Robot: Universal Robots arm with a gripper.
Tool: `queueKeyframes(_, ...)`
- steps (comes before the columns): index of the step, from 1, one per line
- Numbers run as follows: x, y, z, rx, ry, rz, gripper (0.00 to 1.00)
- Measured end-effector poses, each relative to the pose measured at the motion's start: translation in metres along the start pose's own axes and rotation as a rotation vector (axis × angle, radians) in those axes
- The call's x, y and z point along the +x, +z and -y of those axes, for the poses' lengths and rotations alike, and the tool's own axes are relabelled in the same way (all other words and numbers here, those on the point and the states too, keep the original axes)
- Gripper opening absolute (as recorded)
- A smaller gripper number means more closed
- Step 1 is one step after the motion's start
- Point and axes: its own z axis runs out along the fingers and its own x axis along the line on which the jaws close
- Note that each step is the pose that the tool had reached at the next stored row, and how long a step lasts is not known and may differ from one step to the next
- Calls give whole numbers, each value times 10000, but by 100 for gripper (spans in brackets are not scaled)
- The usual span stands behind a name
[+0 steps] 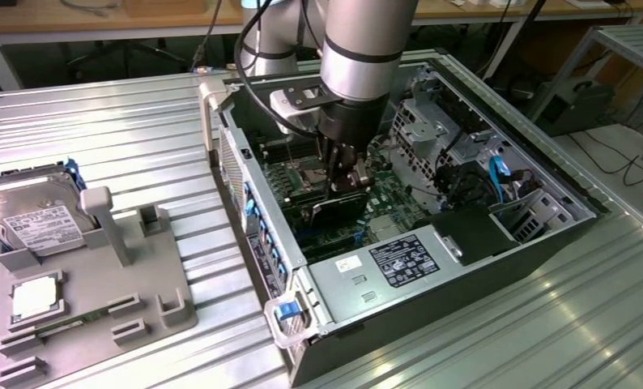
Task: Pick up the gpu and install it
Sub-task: 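Press down on the gpu until it lock into place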
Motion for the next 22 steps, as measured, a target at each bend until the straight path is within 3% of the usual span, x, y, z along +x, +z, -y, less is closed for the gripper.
queueKeyframes(5,0,0,-5,0,0,-1,11)
queueKeyframes(22,2,-5,-246,-29,-20,1,11)
